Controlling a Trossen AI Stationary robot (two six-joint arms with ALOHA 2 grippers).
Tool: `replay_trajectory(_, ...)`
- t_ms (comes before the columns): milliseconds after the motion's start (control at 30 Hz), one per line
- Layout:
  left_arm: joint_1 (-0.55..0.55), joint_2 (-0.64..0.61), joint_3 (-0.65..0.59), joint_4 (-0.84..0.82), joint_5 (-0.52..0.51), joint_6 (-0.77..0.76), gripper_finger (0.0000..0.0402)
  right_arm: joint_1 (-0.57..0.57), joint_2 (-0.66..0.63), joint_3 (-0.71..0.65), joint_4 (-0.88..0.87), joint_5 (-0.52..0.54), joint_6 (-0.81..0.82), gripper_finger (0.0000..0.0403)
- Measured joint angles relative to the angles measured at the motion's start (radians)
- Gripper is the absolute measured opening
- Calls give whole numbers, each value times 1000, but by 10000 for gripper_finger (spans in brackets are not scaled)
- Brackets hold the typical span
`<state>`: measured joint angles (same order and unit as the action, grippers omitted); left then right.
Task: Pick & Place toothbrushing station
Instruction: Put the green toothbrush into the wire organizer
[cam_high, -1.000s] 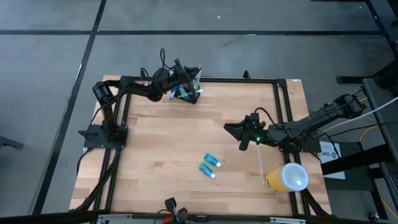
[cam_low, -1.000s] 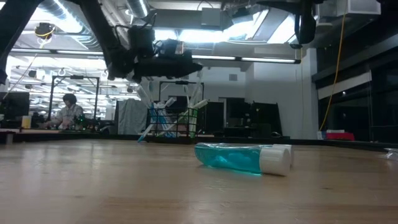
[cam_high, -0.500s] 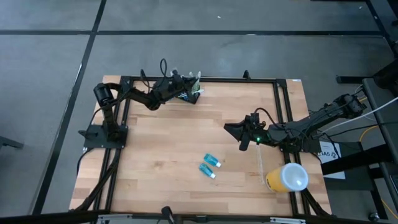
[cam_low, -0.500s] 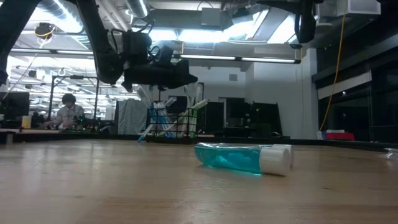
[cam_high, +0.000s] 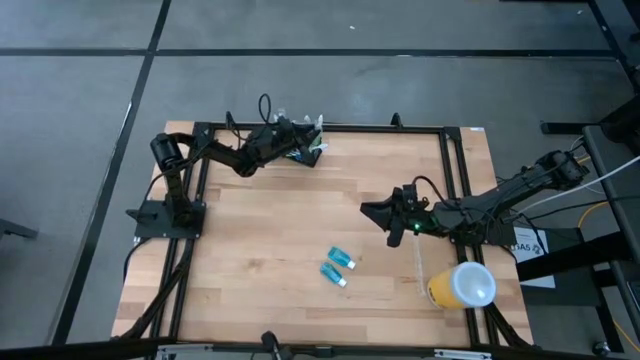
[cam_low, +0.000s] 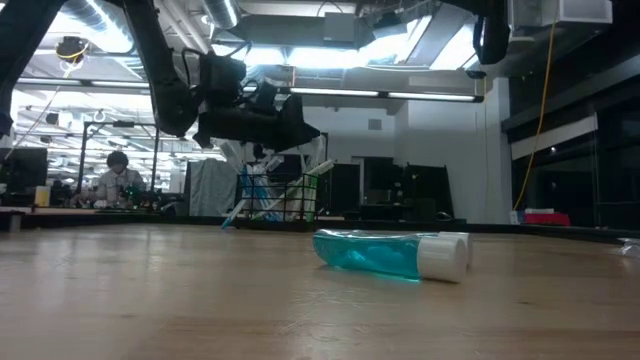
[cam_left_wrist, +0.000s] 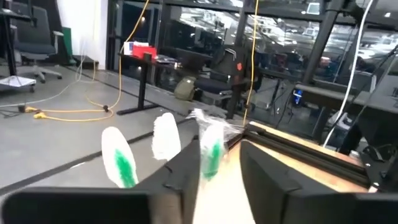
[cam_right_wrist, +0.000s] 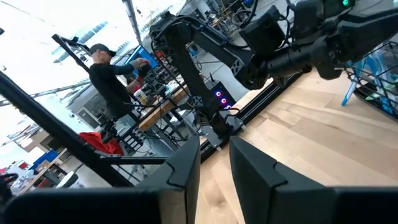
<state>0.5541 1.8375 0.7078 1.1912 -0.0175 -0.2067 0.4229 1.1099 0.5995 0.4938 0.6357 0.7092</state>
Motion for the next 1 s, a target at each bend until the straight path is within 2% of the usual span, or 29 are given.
replay_trajectory(167, -4, -42, 0, 7, -9, 49, 159, 17, 0, 0, 0, 1, -3, 89)
replay_trajectory(333, -4, -107, 0, -46, -8, 79, 189, 35, 0, 0, 0, 8, -3, 89)
replay_trajectory(433, -28, -177, 0, -151, 26, 128, 193, 44, 0, 0, 0, 11, -3, 89)
replay_trajectory(500, -63, -239, 0, -310, 34, 202, 191, 51, 0, 0, 7, 11, -3, 89)
replay_trajectory(600, -121, -327, 0, -564, -41, 326, 182, 60, 0, 0, 20, 12, -15, 89)
replay_trajectory(667, -149, -363, 0, -660, -94, 369, 175, 66, 0, 0, 24, 24, -28, 89)
replay_trajectory(733, -163, -387, 0, -706, -113, 378, 172, 71, 0, 0, 28, 30, -42, 89)
replay_trajectory(833, -157, -385, 15, -741, -90, 377, 172, 72, 0, 0, 30, 30, -50, 89)
replay_trajectory(1000, -152, -301, 98, -808, -58, 379, 173, 72, 0, 0, 37, 30, -58, 89)
